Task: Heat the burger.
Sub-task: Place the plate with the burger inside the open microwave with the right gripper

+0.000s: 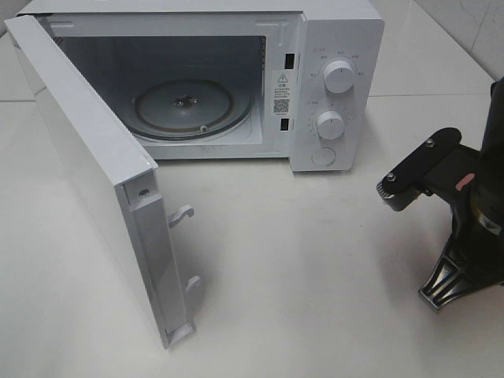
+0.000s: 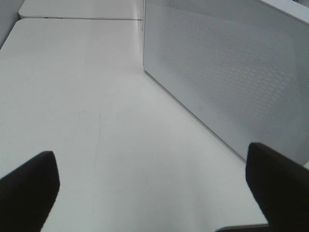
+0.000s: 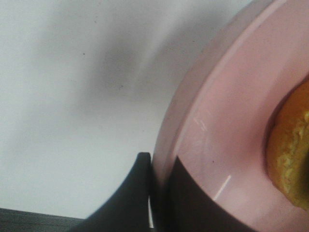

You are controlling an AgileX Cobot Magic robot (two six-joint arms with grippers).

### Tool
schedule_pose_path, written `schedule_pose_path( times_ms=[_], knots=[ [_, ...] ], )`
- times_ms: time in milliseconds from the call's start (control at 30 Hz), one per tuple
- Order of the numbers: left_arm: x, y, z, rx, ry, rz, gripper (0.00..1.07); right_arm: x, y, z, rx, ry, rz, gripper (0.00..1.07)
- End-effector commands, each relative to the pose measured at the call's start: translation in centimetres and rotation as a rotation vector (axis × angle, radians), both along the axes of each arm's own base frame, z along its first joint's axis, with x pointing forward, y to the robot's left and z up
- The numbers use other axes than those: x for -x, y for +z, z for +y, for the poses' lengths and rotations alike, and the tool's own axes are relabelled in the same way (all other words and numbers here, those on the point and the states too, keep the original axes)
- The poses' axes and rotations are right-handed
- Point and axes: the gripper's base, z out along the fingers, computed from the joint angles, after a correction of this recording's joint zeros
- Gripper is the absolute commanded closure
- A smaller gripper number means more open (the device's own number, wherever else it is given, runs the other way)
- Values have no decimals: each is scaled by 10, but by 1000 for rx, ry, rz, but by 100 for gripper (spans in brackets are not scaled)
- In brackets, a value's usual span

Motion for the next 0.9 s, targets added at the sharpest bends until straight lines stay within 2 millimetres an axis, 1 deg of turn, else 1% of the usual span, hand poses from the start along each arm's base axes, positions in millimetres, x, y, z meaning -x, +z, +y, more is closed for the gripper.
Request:
schedule_pose_path(
  times_ms=[33,267,400,633,700,800,867,900],
  knots=[
    [2,0,0,3,-7,-26,8,5,6,0,86,65,-3,107],
    [2,0,0,3,-7,-26,8,12,7,9,106,126,5,107],
    [2,0,0,3,-7,-26,8,19,7,19,116,201,13,107],
    [2,0,0,3,-7,-26,8,27,7,28,125,281,18,107],
    [2,0,0,3,-7,-26,8,32,7,34,134,324,21,107],
    [2,0,0,3,-7,-26,8,34,7,35,136,335,21,107],
    [2,0,0,3,-7,-26,8,40,7,41,152,390,22,107],
    [2,0,0,3,-7,-26,8,40,7,41,152,390,22,107]
  ],
)
